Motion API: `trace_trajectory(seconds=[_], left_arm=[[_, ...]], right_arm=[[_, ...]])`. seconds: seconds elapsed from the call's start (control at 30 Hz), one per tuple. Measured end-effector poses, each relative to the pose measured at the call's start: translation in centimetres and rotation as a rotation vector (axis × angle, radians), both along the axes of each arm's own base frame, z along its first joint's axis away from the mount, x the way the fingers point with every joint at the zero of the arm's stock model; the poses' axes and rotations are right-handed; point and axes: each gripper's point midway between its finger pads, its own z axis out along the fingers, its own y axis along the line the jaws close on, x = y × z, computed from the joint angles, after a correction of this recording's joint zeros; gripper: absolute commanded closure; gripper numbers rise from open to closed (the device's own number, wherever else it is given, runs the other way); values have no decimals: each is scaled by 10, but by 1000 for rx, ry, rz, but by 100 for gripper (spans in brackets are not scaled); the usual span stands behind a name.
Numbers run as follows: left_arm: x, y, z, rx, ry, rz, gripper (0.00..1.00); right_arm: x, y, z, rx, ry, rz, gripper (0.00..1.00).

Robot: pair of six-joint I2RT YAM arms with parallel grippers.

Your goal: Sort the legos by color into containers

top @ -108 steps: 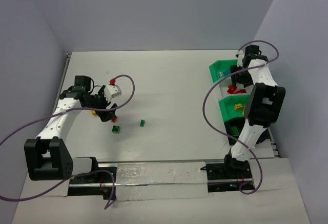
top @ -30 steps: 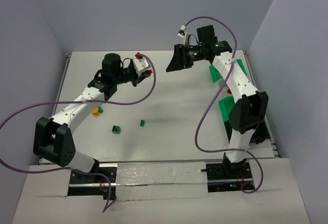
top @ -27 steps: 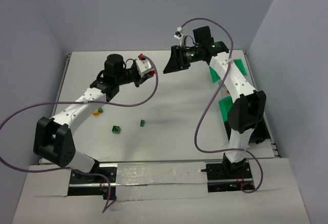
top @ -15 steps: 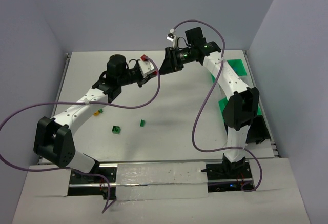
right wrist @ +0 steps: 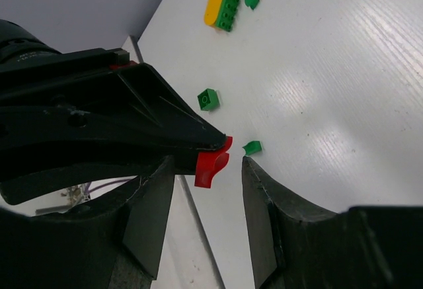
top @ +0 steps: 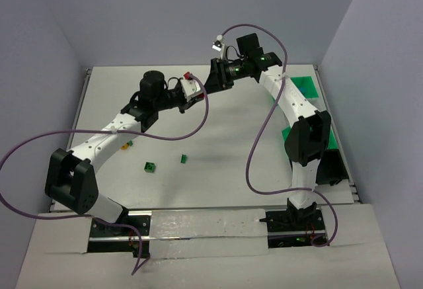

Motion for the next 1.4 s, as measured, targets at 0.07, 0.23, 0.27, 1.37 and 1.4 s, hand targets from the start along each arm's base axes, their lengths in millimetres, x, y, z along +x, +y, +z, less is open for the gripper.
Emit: trace_trajectory(seconds=[0.07,0.23,0.27,1.37,1.4], left_arm=[[0,-2,0,1,-1,-6,100],[0,-4,-3,4,1,-13,100],[0,-4,-3,5,1,-14,100],[43,42,-18,-9,117,237,1],[45,47,-17,-9,120,254,1]], right_arm=[[1,0,-3,-2,6,0,49],[1,1,-5,-3,12,2,59],[1,1,-5,-1,12,4,65],[47,-116,-35,-133,-23,-226,100],[53,-138,-37,-157,-28,-273,100]])
